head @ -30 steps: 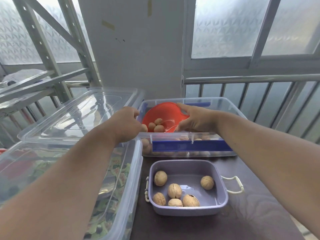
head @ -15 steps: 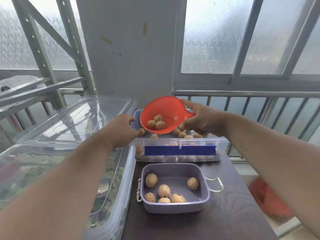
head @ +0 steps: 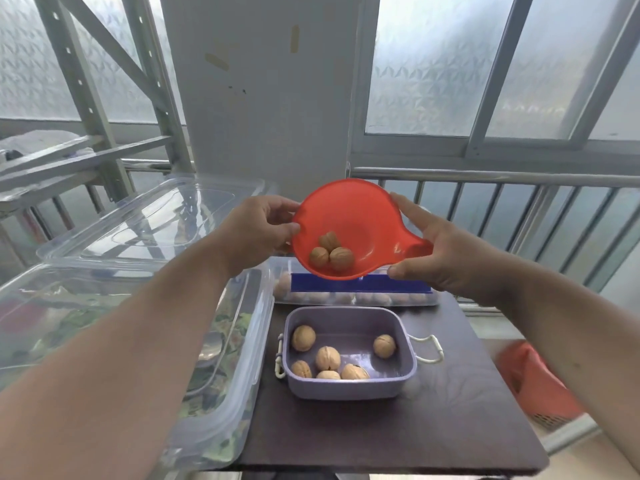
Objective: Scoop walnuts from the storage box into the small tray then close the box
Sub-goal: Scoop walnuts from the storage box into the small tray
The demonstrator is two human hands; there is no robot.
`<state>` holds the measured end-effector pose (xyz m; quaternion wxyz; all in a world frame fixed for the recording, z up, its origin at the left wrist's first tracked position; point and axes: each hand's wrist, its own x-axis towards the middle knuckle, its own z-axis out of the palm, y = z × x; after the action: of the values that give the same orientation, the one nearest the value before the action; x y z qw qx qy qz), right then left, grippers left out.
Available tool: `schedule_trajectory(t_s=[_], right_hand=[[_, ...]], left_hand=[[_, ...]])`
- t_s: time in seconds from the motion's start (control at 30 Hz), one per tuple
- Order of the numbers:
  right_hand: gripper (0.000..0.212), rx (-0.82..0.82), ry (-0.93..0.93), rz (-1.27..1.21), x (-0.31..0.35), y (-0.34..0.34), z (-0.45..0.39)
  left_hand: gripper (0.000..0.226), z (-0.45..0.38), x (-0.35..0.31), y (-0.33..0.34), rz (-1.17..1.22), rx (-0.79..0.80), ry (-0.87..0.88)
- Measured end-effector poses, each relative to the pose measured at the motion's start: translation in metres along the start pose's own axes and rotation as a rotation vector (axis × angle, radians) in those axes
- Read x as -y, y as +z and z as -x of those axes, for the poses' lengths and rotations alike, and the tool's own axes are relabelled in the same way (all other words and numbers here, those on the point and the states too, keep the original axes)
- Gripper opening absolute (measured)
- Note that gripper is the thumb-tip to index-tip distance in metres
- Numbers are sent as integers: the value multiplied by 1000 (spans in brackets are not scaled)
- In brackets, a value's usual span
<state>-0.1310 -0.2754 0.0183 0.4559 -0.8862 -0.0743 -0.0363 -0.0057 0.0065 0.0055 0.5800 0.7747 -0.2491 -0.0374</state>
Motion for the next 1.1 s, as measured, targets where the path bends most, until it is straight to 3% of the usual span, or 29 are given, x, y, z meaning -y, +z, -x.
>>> schedule_trajectory(t_s=[0.83, 0.97, 1.1], right_hand=[[115, -131, -165, 254, -29, 42, 72], [111, -156, -164, 315, -31, 48, 75], [110, -183, -220, 459, -33, 53, 74]], left_hand=[[9, -2, 6, -1, -337, 216, 42], [12, -3, 8, -2, -340, 226, 39], [32, -1, 7, -3, -332, 246, 40]])
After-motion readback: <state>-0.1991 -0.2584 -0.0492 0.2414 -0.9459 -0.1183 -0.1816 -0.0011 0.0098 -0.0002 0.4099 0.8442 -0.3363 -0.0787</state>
